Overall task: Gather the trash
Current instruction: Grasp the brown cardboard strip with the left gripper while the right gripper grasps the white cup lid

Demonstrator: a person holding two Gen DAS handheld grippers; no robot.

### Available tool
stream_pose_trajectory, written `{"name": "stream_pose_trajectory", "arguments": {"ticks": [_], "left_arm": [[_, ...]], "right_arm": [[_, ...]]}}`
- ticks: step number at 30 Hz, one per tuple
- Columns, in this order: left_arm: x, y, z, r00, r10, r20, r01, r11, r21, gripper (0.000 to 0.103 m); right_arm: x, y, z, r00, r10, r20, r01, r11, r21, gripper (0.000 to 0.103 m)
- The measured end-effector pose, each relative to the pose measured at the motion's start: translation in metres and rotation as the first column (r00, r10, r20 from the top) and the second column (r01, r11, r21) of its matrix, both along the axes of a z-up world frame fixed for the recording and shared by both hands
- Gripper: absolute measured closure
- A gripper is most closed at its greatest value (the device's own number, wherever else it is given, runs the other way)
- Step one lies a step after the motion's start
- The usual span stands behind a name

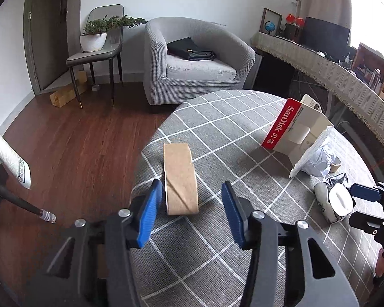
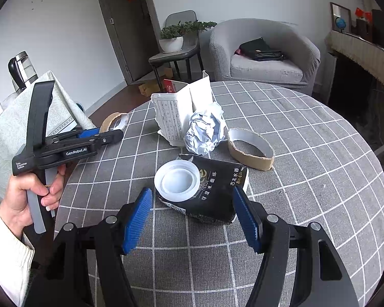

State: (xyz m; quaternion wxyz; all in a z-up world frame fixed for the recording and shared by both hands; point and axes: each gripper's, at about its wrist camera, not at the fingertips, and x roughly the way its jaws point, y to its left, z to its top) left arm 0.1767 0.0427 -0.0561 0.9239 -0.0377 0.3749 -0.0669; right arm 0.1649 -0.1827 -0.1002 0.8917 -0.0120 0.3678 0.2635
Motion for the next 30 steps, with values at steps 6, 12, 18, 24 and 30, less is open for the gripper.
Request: {"name": "stream_pose_trajectory", "arguments": {"ticks": [6, 12, 18, 24, 30], "left_arm": [[-0.001, 0.002, 0.000, 1.000, 0.024, 0.000, -0.024, 1.000, 0.004, 0.076], [-0.008, -0.008, 0.002, 1.000, 0.000, 0.005, 0.000, 0.999, 0.049, 0.079], [-0.020, -0.011, 0.008, 0.999, -0.031, 0.008, 0.030, 0.998, 0.061, 0.080], [-0.030, 0.004, 0.016, 0.999, -0.035, 0.016, 0.034, 0.999, 0.024, 0.080], [-0.042, 0.019, 0.022, 1.000, -0.002, 0.031, 0.000, 0.997, 0.072, 0.080]], "right_arm": [[-0.001, 0.001, 0.002, 1.000, -0.004, 0.008, 0.004, 1.000, -0.009, 0.044], [0.000, 0.013, 0.010, 1.000, 0.010, 0.024, -0.010, 1.000, -0.017, 0.052], [0.001, 0.036, 0.009, 0.998, 0.001, 0.055, 0.006, 0.993, -0.114, 0.052], [0.006, 0.057, 0.004, 0.997, -0.025, 0.068, 0.038, 0.979, -0.199, 0.059], [0.005, 0.073, 0.008, 0.996, -0.030, 0.080, 0.048, 0.973, -0.224, 0.063]]}}
